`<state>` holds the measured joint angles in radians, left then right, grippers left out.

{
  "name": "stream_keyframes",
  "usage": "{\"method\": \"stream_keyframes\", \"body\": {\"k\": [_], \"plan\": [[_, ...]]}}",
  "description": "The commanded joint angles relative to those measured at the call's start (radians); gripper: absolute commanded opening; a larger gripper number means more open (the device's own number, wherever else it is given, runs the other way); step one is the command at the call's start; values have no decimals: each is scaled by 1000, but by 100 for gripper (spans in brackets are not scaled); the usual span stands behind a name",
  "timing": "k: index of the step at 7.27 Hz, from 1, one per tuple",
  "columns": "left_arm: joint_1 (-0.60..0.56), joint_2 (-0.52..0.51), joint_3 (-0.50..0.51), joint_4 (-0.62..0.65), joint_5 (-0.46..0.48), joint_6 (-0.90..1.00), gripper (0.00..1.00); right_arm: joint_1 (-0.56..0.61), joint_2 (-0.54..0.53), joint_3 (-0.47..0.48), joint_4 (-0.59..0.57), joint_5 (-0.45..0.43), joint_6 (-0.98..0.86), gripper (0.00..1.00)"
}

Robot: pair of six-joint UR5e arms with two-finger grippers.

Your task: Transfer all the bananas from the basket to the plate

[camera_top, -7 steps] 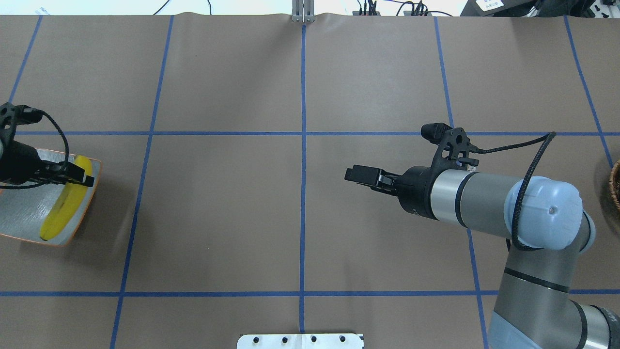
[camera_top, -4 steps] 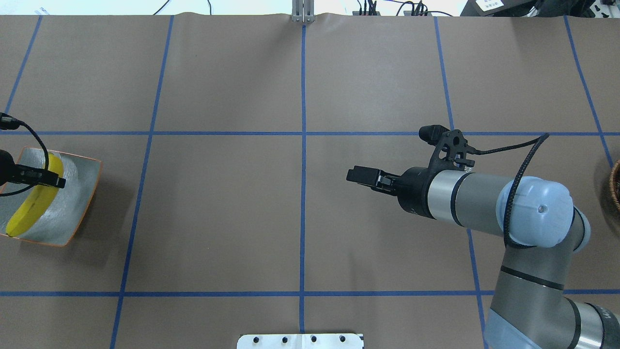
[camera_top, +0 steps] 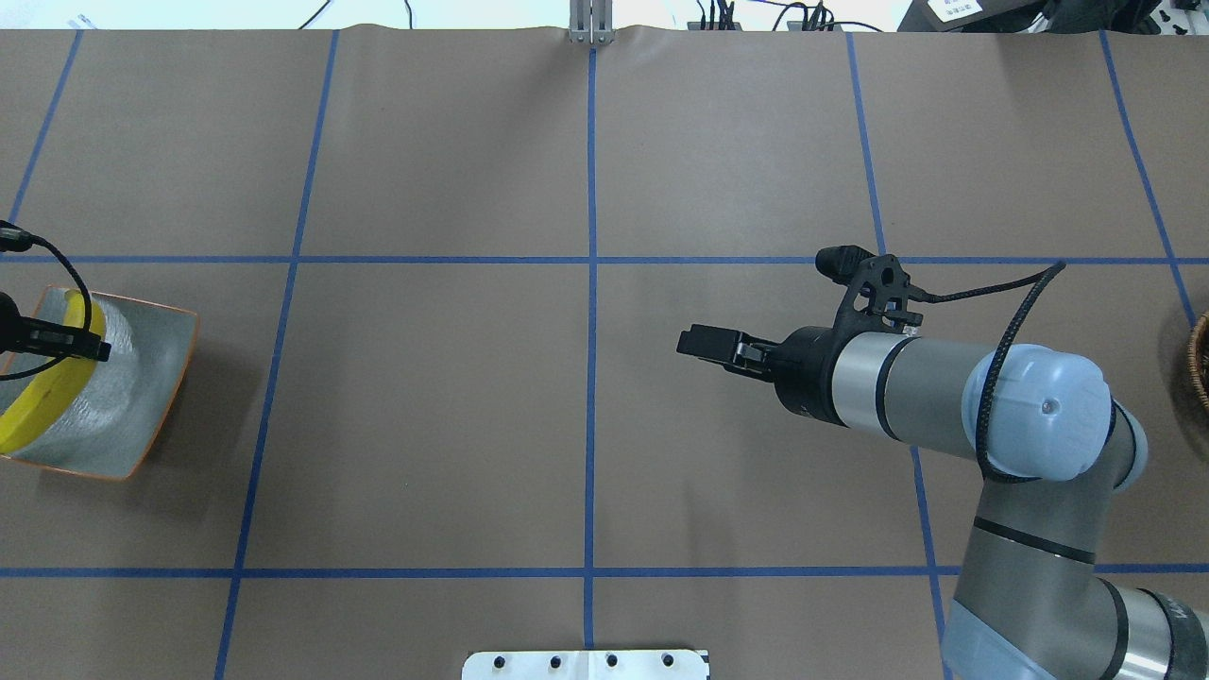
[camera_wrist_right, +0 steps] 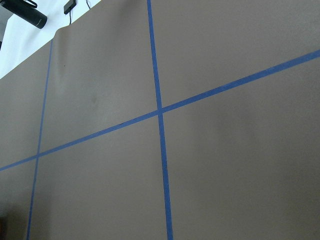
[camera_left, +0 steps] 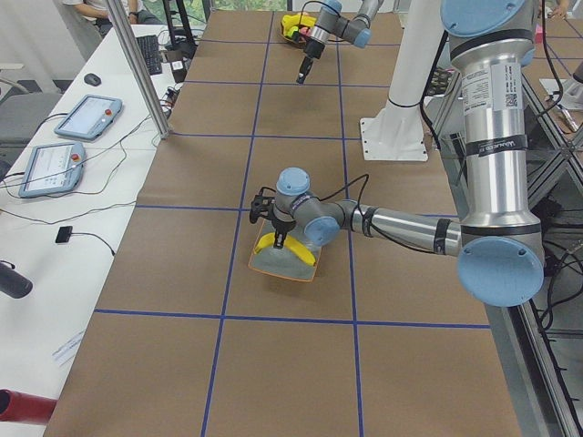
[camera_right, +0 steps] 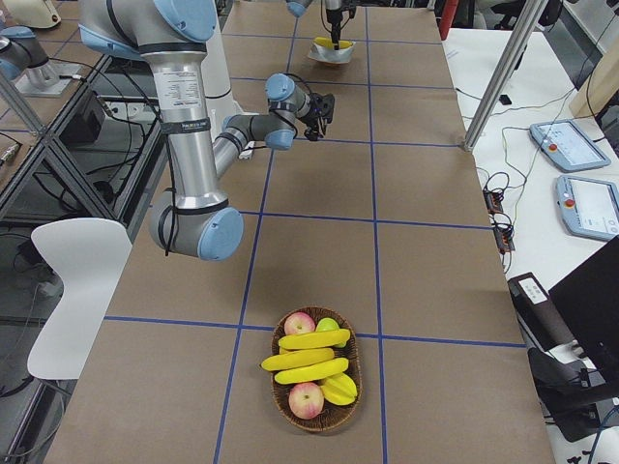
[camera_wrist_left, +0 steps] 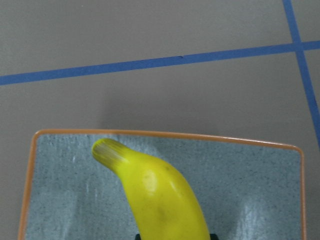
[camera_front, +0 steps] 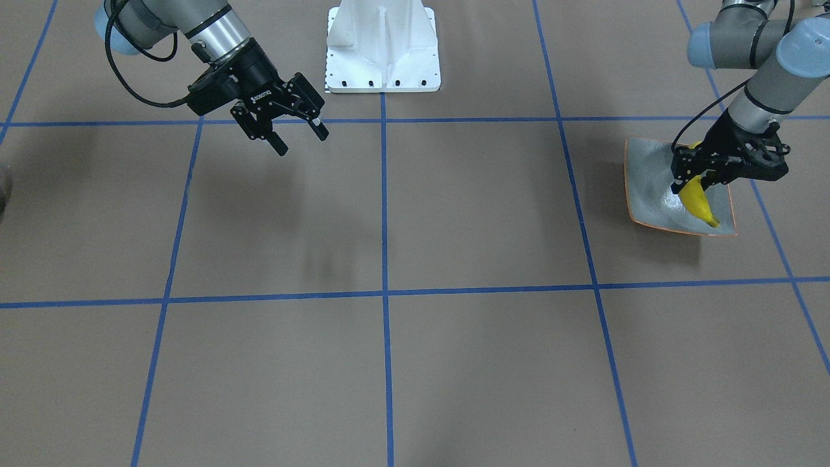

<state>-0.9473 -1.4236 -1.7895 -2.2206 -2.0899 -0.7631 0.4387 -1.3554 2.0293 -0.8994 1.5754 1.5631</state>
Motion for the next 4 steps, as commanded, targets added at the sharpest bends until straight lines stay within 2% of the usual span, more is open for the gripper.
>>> {"method": "stream_keyframes", "body": {"k": [1, 2, 4], "plan": [[-7, 11, 1, 2, 2, 5, 37, 0, -1, -4, 0, -2, 0, 100], [-7, 11, 2, 2, 2, 5, 52, 0, -1, -6, -1, -8, 0, 100], [-8, 14, 1, -1, -2, 4, 62, 15, -27, -8, -1, -3, 0, 100]]}}
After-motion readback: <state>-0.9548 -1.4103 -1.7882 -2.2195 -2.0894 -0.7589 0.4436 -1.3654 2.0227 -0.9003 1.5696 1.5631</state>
